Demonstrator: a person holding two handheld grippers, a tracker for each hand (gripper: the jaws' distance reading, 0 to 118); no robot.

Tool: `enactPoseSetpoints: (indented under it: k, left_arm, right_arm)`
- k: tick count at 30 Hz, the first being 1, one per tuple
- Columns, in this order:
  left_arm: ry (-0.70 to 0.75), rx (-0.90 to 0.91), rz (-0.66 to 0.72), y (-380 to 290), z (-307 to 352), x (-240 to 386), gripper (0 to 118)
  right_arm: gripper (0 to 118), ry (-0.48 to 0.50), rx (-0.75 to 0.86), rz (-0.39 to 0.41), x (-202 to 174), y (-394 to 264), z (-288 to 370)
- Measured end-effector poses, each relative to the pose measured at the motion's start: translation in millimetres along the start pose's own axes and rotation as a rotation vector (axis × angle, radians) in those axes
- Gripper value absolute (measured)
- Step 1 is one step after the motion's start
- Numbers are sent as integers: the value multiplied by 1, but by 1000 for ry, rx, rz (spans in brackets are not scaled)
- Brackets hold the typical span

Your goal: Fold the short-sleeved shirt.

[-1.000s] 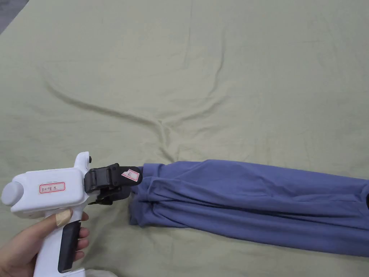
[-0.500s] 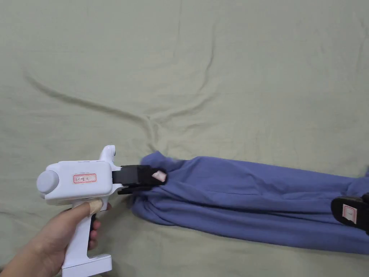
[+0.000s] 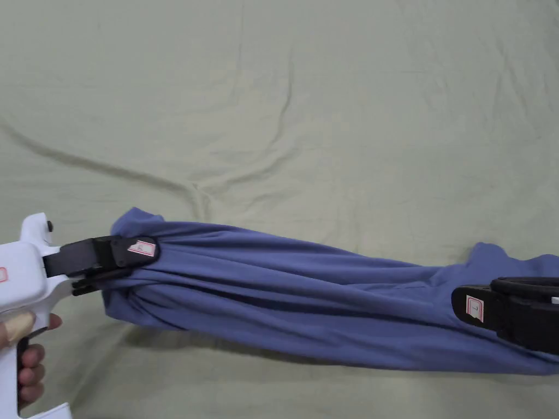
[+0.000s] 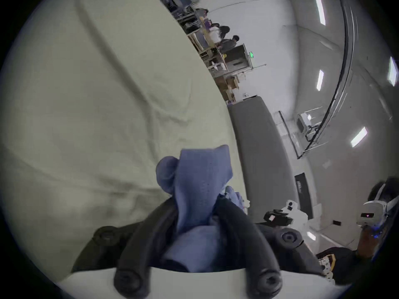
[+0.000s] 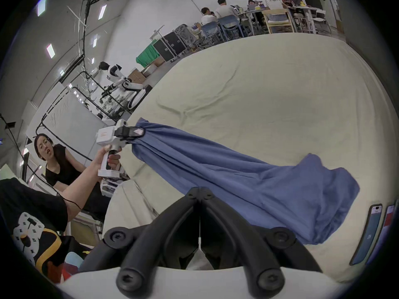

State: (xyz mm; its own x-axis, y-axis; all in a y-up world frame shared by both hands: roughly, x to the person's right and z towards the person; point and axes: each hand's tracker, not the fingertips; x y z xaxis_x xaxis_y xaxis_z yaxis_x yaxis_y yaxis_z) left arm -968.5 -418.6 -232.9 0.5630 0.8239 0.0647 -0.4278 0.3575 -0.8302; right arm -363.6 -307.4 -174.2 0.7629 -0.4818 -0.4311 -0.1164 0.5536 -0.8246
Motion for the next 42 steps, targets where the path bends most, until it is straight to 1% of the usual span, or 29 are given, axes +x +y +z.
enactPoseSetpoints:
  k: [1, 4, 7, 9, 10, 11, 14, 17, 20, 22, 25, 26, 27, 28, 29, 30, 32, 33, 34, 35, 36, 37, 38, 39, 41, 42]
  left_arm:
    - [25, 11, 10, 5, 8, -3, 10]
    - [175, 52, 52, 23, 37, -22, 10]
    - [326, 112, 122, 24, 49, -12, 10]
    - [344, 132, 126, 18, 40, 12, 10]
    - [345, 129, 107, 20, 38, 21, 10]
    - [322, 131, 76, 14, 29, 40, 10]
    - [344, 69, -53, -10, -13, 98, 10]
    - [408, -27, -243, -40, -73, 147, 10]
    - [473, -127, -341, -70, -135, 166, 10]
    - [521, -175, -358, -87, -174, 161, 10]
    - [483, -235, -244, -105, -212, 144, 11]
    - [482, -227, -182, -111, -218, 141, 16]
    - [461, -207, -168, -113, -219, 135, 41]
    - [399, -198, -150, -113, -216, 132, 72]
    - [309, -201, -125, -112, -211, 133, 96]
    - [280, -204, -99, -113, -202, 140, 110]
    - [249, -172, -95, -104, -176, 147, 110]
    - [207, -140, -106, -98, -159, 154, 105]
    - [206, -70, -142, -94, -144, 161, 86]
    - [280, 9, -191, -87, -129, 165, 36]
    - [405, 41, -253, -81, -123, 168, 0]
    - [532, 60, -317, -79, -118, 168, 0]
    - [582, 71, -369, -77, -118, 168, 0]
    - [552, -5, -386, -77, -125, 162, 0]
    - [478, -97, -337, -87, -142, 153, 0]
    - [499, -124, -370, -97, -156, 151, 0]
  right_arm:
    - [3, 0, 4, 1, -1, 1, -1]
    - [3, -5, 12, 6, -4, 3, -2]
    - [3, -11, 17, 7, -4, 3, -2]
    - [3, -25, 15, 5, -2, 2, -2]
    - [3, -30, 15, 6, -1, 2, -2]
    - [3, -35, 17, 3, 0, 1, -1]
    - [3, -45, 25, -11, 1, -1, 2]
    - [3, -104, 24, 20, -1, -3, 6]
    - [3, -152, 11, 33, 0, -7, 9]
    - [3, -154, 14, 28, 3, -12, 13]
    - [3, -155, 26, -11, 9, -19, 18]
    - [3, -160, 23, -16, 11, -22, 18]
    - [3, -170, 18, -18, 12, -24, 18]
    - [3, -178, 16, -17, 13, -26, 18]
    - [3, -185, 13, -17, 14, -27, 18]
    - [3, -184, 12, -20, 15, -29, 19]
    - [3, -172, 15, -33, 18, -31, 19]
    - [3, -164, 17, -41, 18, -31, 19]
    - [3, -158, 20, -46, 18, -31, 18]
    - [3, -154, 22, -48, 18, -31, 18]
    - [3, -154, 26, -49, 18, -31, 17]
    - [3, -152, 30, -50, 17, -31, 17]
    - [3, -150, 33, -51, 17, -30, 17]
    - [3, -148, 37, -51, 16, -30, 17]
    - [3, -152, 46, -43, 12, -29, 20]
    - [3, -154, 50, -38, 11, -28, 23]
